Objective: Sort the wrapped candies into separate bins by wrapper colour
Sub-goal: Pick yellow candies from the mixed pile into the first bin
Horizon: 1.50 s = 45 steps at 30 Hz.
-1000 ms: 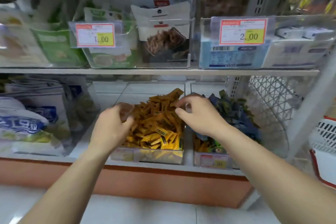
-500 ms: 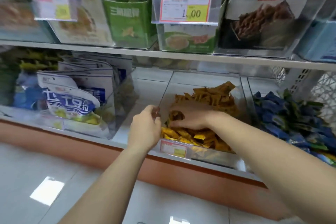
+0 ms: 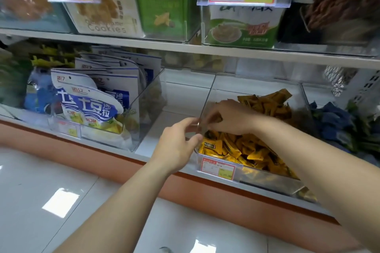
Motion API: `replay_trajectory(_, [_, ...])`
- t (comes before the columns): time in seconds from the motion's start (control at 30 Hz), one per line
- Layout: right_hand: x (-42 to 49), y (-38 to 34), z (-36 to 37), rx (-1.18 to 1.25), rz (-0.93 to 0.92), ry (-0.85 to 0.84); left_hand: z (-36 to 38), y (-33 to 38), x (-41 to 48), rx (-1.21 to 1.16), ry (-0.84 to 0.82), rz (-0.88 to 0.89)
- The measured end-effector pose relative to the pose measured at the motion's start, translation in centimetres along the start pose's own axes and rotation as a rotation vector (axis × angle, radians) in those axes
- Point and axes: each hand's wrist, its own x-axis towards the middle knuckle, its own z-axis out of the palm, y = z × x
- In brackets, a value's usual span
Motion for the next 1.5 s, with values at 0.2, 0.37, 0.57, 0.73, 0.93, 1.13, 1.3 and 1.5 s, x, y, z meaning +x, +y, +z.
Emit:
replay_trajectory(0.2, [0.6,0.8,1.8,-0.07,-0.008,-0.108,0.0,0.0,-0.1,0.031,-0.002,0.015])
replay_trajectory(0.37, [0.4,0.2,2.4,-0.146,-0.006,-0.043,-0.2,0.4,-0.2,0.051,0.007,0.009])
replay_trajectory(0.57, [-0.4,0.2,2.1,-0.121,-0.007,0.065,-0.6,0.4,-0.3,0.007,-0.02,-0.031])
replay_trajectory(0.73, [-0.8,-0.2,2.4,-0.182,0.048,-0.043,-0.5,0.9,-0.5,-0.029,-0.029,-0.064])
replay_trajectory(0.93, [-0.4,-1.2,2.7,-0.269,0.042,-0.045,-0.4,1.3,-0.7,-0.027,-0.026,-0.064])
replay_trajectory(1.13, [-0.7,-0.4,3.0,-0.182,0.044,-0.004,-0.2,1.6,-0.4,-0.019,-0.002,-0.091])
replay_trajectory(1.3, [0.3,-0.2,3.7,-0.25,0.091,-0.007,0.3,1.4,-0.5,0.023,0.033,-0.091])
replay_trajectory(1.5, [0.7,0.5,4.2,-0.219,0.087,0.024,0.0,0.6,-0.9,0.004,0.015,-0.045])
